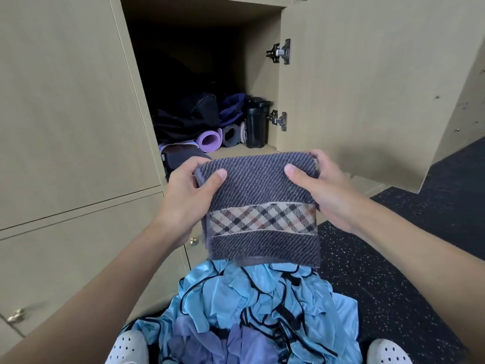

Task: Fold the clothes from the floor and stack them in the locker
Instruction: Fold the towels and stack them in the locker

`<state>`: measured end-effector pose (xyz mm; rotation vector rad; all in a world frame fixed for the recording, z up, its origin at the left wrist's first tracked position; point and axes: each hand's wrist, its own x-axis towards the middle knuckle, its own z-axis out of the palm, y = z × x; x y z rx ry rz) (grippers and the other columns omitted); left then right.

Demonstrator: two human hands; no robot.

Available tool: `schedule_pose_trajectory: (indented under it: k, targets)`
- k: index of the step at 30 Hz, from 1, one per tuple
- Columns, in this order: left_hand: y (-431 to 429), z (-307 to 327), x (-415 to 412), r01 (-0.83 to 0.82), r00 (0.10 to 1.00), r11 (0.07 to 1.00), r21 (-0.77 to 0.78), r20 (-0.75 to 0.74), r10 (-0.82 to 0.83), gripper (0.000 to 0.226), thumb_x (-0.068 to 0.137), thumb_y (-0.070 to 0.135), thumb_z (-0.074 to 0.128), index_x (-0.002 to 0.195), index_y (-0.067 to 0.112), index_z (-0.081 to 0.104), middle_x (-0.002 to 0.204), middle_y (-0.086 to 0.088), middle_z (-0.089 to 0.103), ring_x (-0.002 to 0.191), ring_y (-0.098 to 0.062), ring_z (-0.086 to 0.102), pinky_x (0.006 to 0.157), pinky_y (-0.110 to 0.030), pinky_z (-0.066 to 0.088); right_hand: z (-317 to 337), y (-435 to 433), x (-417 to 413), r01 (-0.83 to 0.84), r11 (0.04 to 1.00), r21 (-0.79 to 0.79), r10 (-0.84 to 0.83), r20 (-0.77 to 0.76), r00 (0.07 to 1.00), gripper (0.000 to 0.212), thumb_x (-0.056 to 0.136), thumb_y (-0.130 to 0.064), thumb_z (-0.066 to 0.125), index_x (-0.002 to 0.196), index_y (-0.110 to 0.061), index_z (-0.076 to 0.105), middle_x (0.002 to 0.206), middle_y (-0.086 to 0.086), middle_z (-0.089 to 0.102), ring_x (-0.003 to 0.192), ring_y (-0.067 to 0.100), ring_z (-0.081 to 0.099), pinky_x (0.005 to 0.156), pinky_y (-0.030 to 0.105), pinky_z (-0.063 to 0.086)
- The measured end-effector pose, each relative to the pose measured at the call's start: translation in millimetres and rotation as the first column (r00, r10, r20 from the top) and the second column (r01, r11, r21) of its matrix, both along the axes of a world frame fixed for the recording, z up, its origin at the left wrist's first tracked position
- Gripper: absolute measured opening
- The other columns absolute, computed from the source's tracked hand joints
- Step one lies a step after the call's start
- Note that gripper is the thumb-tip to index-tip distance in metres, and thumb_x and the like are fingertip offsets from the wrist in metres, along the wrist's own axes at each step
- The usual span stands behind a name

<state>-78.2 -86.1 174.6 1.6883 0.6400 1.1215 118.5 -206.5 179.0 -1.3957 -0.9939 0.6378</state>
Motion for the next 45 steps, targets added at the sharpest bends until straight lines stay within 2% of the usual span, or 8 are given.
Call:
schedule_pose_trajectory:
  k: [3,6,10,17,24,35,39,45]
  targets:
    - [-1,3,2,-0.055,0.987,0.975,-0.214,0.139,0.086,0.017,0.095,0.015,0.066,0.110,0.008,0.061,0.098,-0.012,0.072,0.081,-0.018,0.070,0.080,-0.039,0.059,-3,0,-6,-0.131,0.987,-0.097,0.122,-0.093,0.988,0.098,0.067,-0.006,0.081,0.147,-0.032,0.031,0.125,-0.001,0.059,0.107,0.016,0.065,0.088,0.038,0.056]
    - [-4,5,-1,-0.042,0.993,0.931,-0.363,0.091,0.081,0.057,0.087,0.028,0.075,0.134,0.015,0.045,0.110,-0.003,0.072,0.080,-0.012,0.072,0.079,-0.039,0.059,0,2,-10,-0.037,0.994,-0.100,0.027,-0.097,0.995,0.086,0.080,0.003,0.071,0.146,-0.035,0.032,0.117,-0.002,0.061,0.082,0.010,0.070,0.059,0.025,0.057]
    - [-14,-5,-2,0.213,0.977,0.877,-0.431,0.086,-0.195,0.108,0.077,0.005,0.078,0.153,0.048,0.014,0.101,0.015,0.076,0.092,-0.014,0.074,0.072,-0.041,0.060,7,0,-7,0.103,0.994,-0.049,-0.110,-0.178,0.978,0.080,0.085,-0.011,0.071,0.146,-0.043,0.029,0.117,0.006,0.060,0.076,0.018,0.072,0.054,0.028,0.057]
    - [-8,5,-2,0.102,0.978,0.907,-0.409,0.208,-0.017,0.040,0.090,-0.001,0.066,0.121,0.024,0.061,0.102,-0.017,0.071,0.062,-0.018,0.070,0.053,-0.032,0.060,-1,-7,-11,-0.215,0.957,-0.193,0.179,-0.188,0.966,0.094,0.078,0.012,0.070,0.139,-0.051,0.036,0.116,0.014,0.065,0.099,0.026,0.069,0.067,0.035,0.059]
    - [4,-6,-8,0.186,0.964,0.929,-0.321,-0.124,-0.236,0.076,0.070,-0.009,0.081,0.137,0.016,0.054,0.116,-0.009,0.072,0.102,-0.022,0.072,0.082,-0.034,0.059,4,-6,2,-0.080,0.976,-0.201,0.070,-0.056,0.996,0.078,0.077,0.024,0.062,0.141,-0.018,0.051,0.119,0.013,0.063,0.111,0.027,0.062,0.099,0.043,0.051]
    - [51,-5,-6,0.061,0.758,0.941,0.332,-0.629,0.173,0.021,0.076,0.029,0.085,0.089,0.017,0.074,0.092,0.003,0.061,0.087,-0.015,0.060,0.078,-0.031,0.049,-6,39,31,-0.088,0.939,-0.332,0.200,0.319,0.927,0.031,0.084,0.002,0.072,0.109,-0.015,0.068,0.101,0.007,0.074,0.099,0.023,0.069,0.097,0.044,0.053]
    - [80,-12,7,0.056,0.877,0.995,0.081,-0.480,-0.010,0.016,0.085,0.029,0.078,0.095,0.019,0.072,0.100,0.013,0.071,0.092,-0.009,0.065,0.084,-0.025,0.053,-7,74,54,-0.088,0.925,-0.370,0.236,0.378,0.895,0.023,0.088,-0.012,0.071,0.109,-0.018,0.064,0.105,0.006,0.071,0.102,0.023,0.066,0.094,0.036,0.051]
    - [126,-9,40,-0.161,0.986,0.951,-0.264,-0.088,0.143,0.018,0.094,0.021,0.068,0.102,0.005,0.069,0.099,-0.012,0.076,0.085,-0.023,0.070,0.080,-0.041,0.058,-6,133,59,-0.160,0.968,-0.192,0.144,-0.091,0.985,0.039,0.095,-0.020,0.061,0.130,-0.026,0.046,0.119,0.010,0.062,0.103,0.024,0.067,0.082,0.041,0.061]
